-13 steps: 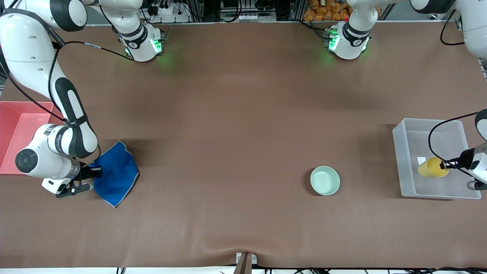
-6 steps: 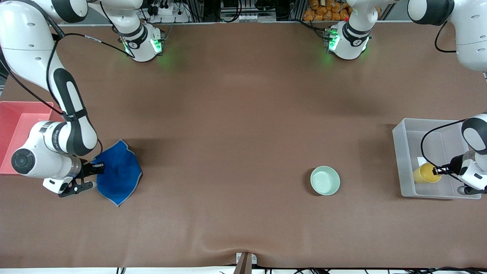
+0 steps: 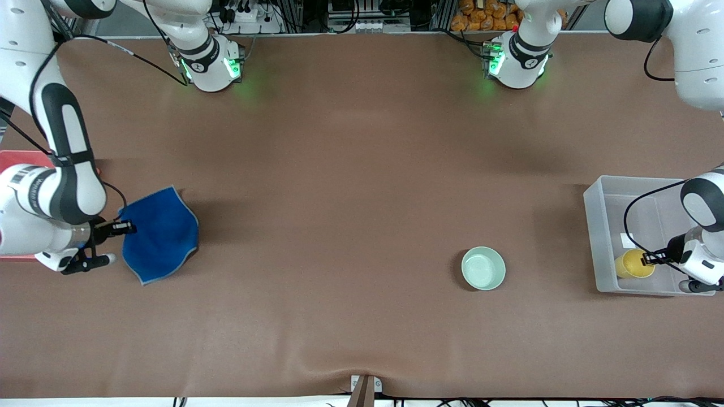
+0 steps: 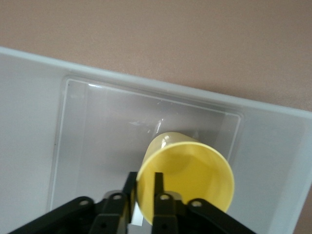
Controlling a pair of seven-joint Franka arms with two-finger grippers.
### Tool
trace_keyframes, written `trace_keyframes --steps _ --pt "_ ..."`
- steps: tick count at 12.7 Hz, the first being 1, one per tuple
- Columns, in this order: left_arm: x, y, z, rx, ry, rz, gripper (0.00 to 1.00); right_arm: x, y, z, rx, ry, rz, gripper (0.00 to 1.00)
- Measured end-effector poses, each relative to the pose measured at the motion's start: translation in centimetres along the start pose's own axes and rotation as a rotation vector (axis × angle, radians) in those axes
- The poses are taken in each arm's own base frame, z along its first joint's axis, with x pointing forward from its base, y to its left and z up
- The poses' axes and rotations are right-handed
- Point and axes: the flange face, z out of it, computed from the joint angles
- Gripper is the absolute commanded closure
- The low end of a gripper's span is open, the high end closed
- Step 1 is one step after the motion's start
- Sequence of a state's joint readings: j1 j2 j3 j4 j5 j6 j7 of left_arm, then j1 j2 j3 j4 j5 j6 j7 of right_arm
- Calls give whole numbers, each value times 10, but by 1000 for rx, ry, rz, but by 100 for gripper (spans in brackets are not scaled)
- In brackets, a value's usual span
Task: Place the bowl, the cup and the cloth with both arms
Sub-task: 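Lift the blue cloth with the right gripper while the left gripper reaches the bowl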
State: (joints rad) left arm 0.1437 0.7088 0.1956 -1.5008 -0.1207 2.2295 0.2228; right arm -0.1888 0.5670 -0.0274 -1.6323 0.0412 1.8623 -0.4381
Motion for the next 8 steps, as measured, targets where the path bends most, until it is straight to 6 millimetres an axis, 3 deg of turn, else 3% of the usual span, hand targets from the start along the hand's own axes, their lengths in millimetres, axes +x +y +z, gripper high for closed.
trace_keyframes --steps 4,6,8 --pt "3 2 -15 -6 -9 4 37 -25 -15 -38 44 -47 2 100" --pt "-1 3 -39 -23 -51 5 37 -34 -22 -55 47 -53 8 100" --pt "-6 11 -73 -41 -73 9 30 -43 -26 -63 57 -78 8 100"
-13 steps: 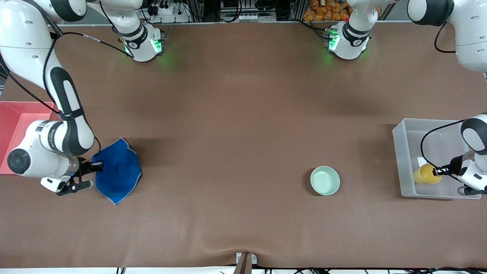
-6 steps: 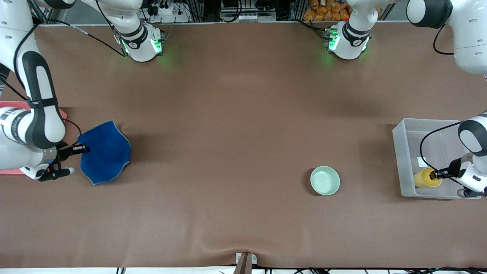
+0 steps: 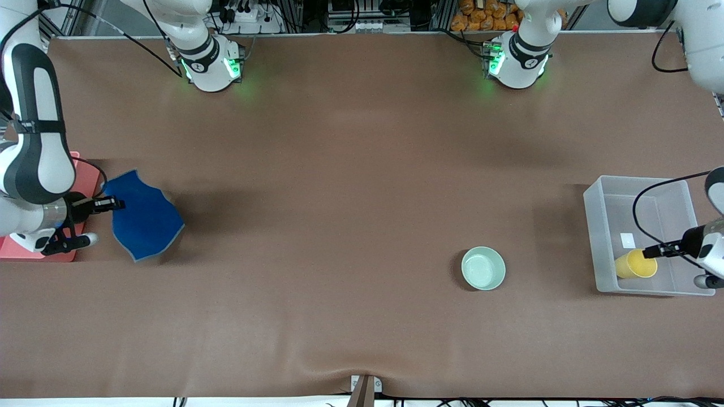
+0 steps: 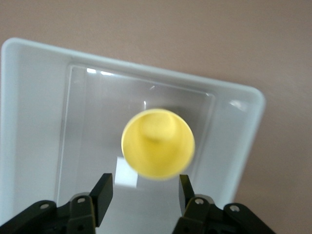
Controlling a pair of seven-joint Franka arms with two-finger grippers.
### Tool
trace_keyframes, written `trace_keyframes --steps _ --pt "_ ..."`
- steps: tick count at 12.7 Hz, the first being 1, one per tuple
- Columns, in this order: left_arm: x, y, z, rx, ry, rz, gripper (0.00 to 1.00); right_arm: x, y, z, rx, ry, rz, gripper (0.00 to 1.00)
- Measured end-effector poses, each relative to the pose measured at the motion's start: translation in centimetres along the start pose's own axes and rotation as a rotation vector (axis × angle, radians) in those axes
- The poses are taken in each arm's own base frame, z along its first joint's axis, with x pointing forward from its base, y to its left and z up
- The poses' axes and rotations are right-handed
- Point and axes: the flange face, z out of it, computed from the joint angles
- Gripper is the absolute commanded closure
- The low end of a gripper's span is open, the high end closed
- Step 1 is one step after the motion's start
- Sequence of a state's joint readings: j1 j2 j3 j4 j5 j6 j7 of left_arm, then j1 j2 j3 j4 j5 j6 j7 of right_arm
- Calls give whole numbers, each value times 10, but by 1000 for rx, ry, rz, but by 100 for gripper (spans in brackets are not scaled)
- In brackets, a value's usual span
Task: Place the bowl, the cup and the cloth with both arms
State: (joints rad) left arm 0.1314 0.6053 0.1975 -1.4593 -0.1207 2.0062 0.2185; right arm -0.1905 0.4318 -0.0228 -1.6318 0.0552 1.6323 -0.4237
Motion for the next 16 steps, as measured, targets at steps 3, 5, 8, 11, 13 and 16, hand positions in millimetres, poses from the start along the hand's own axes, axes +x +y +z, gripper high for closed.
trace_keyframes --steps 3,5,8,11,13,16 --pt "-4 61 -38 -15 -11 -59 31 -14 7 -5 19 -31 19 100" --pt "-7 120 -40 -20 -30 -115 34 -25 25 -7 13 -35 47 100" --pt "-13 183 -18 -65 -79 -117 33 -59 56 -20 35 -68 108 100" --pt "-13 236 12 -100 -85 -199 33 -88 67 -53 54 -95 142 100" --pt "-14 267 34 -93 -69 -226 33 -99 60 -84 53 -95 139 100" --pt "-16 296 61 -88 -59 -246 33 -117 50 -119 28 -86 143 100"
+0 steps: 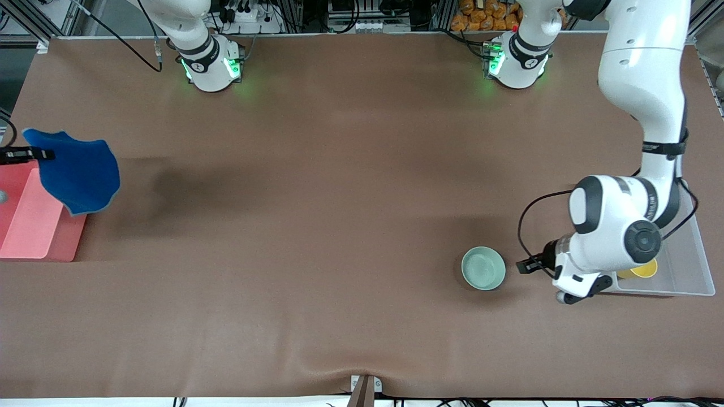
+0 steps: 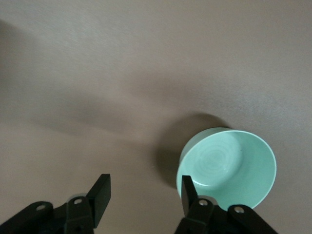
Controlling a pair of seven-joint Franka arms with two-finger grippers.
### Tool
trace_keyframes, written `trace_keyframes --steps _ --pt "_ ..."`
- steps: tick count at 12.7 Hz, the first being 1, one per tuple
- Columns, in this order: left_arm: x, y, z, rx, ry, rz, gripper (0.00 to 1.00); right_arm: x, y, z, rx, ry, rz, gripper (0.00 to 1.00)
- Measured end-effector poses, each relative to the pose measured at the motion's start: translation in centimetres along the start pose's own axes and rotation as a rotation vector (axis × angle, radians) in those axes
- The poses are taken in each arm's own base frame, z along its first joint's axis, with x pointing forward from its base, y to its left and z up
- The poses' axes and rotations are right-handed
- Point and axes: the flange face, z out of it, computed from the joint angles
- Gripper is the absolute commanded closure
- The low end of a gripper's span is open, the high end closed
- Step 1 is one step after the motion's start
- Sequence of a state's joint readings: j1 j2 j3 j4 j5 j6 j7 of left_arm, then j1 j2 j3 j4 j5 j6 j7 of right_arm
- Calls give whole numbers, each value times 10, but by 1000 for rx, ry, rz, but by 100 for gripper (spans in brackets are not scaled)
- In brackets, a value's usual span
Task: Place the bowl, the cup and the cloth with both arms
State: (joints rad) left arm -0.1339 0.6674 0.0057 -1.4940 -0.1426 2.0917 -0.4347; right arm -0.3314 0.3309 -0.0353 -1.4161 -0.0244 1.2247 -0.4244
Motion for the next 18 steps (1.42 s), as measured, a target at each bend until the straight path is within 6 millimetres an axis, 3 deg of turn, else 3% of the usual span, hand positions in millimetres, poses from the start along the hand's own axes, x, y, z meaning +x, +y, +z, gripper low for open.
trace_keyframes --steps 5,8,9,10,11,14,18 --pt "-9 23 24 -8 27 -34 36 -54 2 -36 -132 -19 61 100" --pt "-12 28 49 -10 40 -60 50 -73 9 -46 -214 -55 63 100" --pt "-12 28 54 -10 41 -69 60 -78 14 -49 -256 -74 66 100" --pt "-12 28 56 -13 46 -90 82 -81 20 -51 -302 -93 76 100" --pt "-12 30 58 -17 54 -117 100 -79 26 -52 -340 -99 80 100" --pt "-13 33 59 -23 63 -143 100 -51 53 -35 -418 -95 76 100" --pt "-2 22 36 -21 74 -163 100 -6 126 9 -449 -63 4 100"
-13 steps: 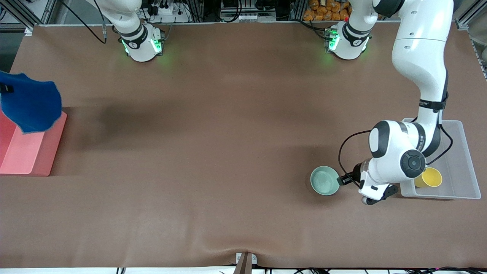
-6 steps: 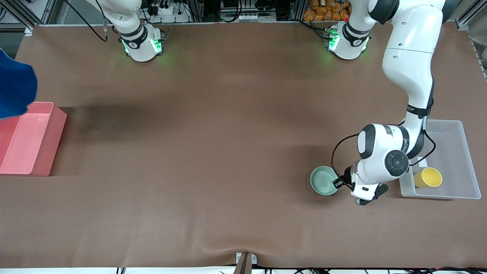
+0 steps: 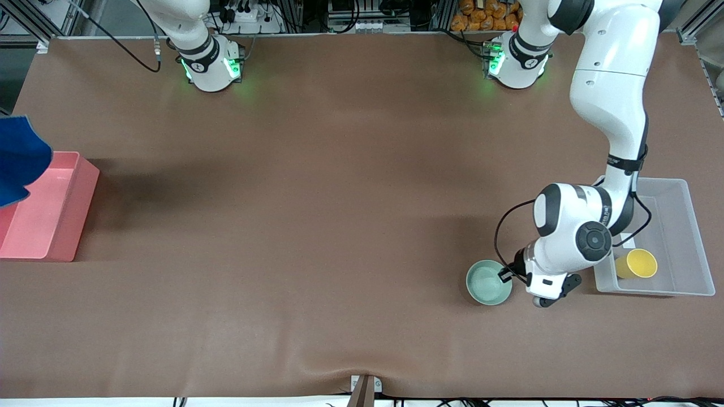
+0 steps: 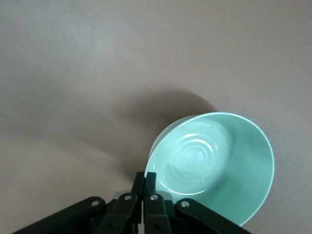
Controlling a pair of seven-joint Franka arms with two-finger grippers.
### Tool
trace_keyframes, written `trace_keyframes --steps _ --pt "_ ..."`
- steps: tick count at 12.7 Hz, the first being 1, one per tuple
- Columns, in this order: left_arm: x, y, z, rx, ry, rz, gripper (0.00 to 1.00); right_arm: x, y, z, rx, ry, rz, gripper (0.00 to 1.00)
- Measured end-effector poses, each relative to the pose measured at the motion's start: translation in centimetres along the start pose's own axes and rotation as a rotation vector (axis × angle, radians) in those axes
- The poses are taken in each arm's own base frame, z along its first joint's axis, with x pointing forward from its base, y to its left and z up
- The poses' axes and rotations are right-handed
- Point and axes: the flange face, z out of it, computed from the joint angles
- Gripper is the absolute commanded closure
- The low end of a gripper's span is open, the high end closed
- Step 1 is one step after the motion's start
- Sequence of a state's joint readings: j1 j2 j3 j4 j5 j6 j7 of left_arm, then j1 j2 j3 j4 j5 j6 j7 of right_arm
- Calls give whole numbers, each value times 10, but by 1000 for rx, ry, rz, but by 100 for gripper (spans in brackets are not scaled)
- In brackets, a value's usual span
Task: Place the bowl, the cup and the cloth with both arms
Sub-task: 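Place the bowl in the clear bin while the right gripper drops the cloth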
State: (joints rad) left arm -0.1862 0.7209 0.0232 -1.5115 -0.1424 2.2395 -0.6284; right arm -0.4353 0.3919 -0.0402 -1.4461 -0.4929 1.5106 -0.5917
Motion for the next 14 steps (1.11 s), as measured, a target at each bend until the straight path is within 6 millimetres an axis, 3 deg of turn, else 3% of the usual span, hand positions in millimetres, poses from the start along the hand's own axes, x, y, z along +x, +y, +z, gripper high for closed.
trace_keyframes --steps 2,5,8,11,14 --pt "21 -25 -38 8 -9 3 100 17 26 34 -24 53 -65 100" --pt "45 -78 -105 17 -47 65 100 46 49 88 -39 118 -121 100" --pt "65 -152 -157 24 -111 202 100 75 39 123 75 173 -124 100" --pt "84 -241 -185 62 -165 379 100 93 24 141 194 224 -111 93" --pt "96 -301 -186 114 -198 553 100 97 20 160 308 263 -100 92"
